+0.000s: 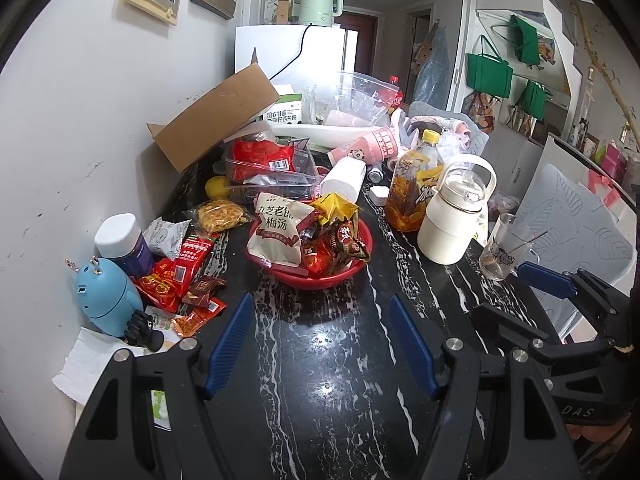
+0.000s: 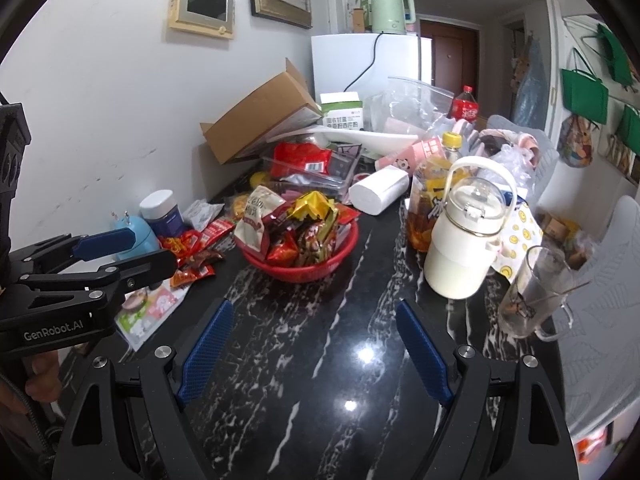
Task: Organize snacks
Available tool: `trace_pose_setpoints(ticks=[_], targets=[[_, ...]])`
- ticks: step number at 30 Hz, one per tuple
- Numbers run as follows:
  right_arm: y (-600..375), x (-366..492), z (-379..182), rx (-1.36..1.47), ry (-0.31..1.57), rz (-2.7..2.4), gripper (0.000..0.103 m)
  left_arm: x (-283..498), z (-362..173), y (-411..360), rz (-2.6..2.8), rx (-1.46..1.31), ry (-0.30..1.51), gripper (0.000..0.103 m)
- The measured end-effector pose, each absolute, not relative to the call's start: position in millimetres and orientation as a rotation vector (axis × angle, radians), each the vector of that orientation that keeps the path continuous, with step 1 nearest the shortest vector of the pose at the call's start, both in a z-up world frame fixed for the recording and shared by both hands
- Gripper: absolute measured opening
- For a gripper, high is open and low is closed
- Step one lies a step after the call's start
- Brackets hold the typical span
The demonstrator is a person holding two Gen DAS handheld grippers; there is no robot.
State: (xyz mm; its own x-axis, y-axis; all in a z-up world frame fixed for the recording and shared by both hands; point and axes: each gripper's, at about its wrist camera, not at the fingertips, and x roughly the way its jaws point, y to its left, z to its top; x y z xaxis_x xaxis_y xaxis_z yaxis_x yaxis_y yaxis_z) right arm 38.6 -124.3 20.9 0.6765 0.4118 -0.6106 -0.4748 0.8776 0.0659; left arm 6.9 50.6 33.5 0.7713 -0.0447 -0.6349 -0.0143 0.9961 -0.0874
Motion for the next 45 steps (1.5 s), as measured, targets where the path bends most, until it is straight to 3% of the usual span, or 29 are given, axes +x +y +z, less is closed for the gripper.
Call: trace_pose_setpoints(ticks=[45], targets=[[-133.5,40.7,22.1,-0.091,0.663,0.443,0.084,4.2,43.0,43.8,-0.029,-0.052,0.673,0.070]])
